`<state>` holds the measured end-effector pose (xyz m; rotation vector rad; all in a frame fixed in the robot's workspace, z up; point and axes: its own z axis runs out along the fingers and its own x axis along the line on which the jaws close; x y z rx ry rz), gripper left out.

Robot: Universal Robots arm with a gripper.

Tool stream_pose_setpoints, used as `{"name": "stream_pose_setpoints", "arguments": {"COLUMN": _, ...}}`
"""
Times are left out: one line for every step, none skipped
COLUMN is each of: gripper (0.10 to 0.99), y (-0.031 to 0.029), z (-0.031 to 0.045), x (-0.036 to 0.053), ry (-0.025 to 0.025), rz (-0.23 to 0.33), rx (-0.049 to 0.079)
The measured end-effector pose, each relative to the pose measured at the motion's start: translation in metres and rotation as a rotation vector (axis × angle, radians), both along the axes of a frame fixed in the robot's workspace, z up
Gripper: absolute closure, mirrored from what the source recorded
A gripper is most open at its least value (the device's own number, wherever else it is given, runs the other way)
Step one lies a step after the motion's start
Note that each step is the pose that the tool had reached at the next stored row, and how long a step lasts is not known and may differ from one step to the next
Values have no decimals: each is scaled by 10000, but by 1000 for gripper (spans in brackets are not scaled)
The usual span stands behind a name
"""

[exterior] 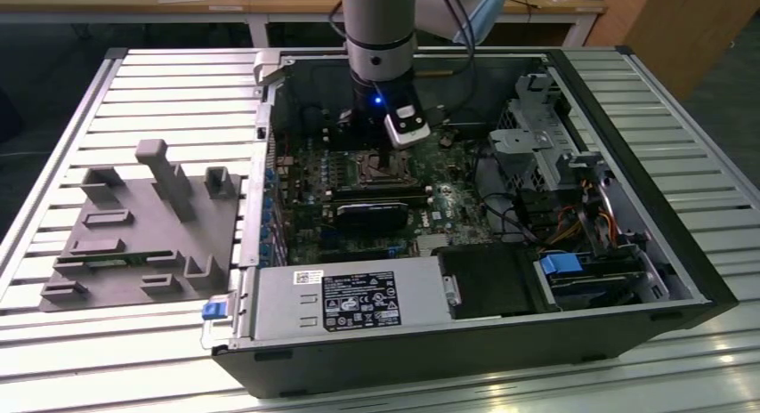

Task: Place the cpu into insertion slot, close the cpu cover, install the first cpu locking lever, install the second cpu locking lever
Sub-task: 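Install the first cpu locking lever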

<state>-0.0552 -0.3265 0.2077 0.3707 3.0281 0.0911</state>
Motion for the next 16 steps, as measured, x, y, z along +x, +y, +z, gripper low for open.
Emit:
{"name": "stream_pose_setpoints", "arguments": {"gripper": 980, "y": 0, "z": 3, "x": 0, "ry": 0, "rz": 86, "rx": -9}}
{"name": "stream_pose_setpoints", "arguments": {"gripper": 980, "y": 0, "z": 10, "x": 0, "ry": 1, "rz": 150, "rx": -18}}
{"name": "stream_pose_setpoints", "arguments": {"gripper": 980, "y": 0, "z": 21, "x": 0, "ry": 1, "rz": 180, "rx": -31}}
{"name": "stream_pose_setpoints", "arguments": {"gripper": 980, "y": 0, "z": 38, "x": 1, "ry": 2, "rz": 194, "rx": -45}}
{"name": "stream_pose_setpoints", "arguments": {"gripper": 980, "y": 0, "z": 59, "x": 1, "ry": 1, "rz": 200, "rx": -51}}
{"name": "stream_pose_setpoints", "arguments": {"gripper": 980, "y": 0, "z": 82, "x": 1, "ry": 0, "rz": 202, "rx": -52}}
{"name": "stream_pose_setpoints", "arguments": {"gripper": 980, "y": 0, "z": 107, "x": 0, "ry": 1, "rz": 203, "rx": -54}}
{"name": "stream_pose_setpoints", "arguments": {"gripper": 980, "y": 0, "z": 131, "x": 0, "ry": 1, "rz": 205, "rx": -54}}
{"name": "stream_pose_setpoints", "arguments": {"gripper": 980, "y": 0, "z": 152, "x": 0, "ry": 0, "rz": 207, "rx": -53}}
{"name": "stream_pose_setpoints", "arguments": {"gripper": 980, "y": 0, "z": 173, "x": 0, "ry": 0, "rz": 209, "rx": -53}}
{"name": "stream_pose_setpoints", "arguments": {"gripper": 980, "y": 0, "z": 197, "x": 0, "ry": 1, "rz": 210, "rx": -54}}
{"name": "stream_pose_setpoints", "arguments": {"gripper": 980, "y": 0, "z": 218, "x": 0, "ry": 1, "rz": 211, "rx": -54}}
{"name": "stream_pose_setpoints", "arguments": {"gripper": 980, "y": 0, "z": 238, "x": 0, "ry": 1, "rz": 211, "rx": -54}}
{"name": "stream_pose_setpoints", "arguments": {"gripper": 980, "y": 0, "z": 252, "x": 0, "ry": 0, "rz": 212, "rx": -54}}
{"name": "stream_pose_setpoints", "arguments": {"gripper": 980, "y": 0, "z": 261, "x": 0, "ry": 1, "rz": 212, "rx": -54}}
{"name": "stream_pose_setpoints", "arguments": {"gripper": 980, "y": 0, "z": 263, "x": 0, "ry": 0, "rz": 212, "rx": -52}}
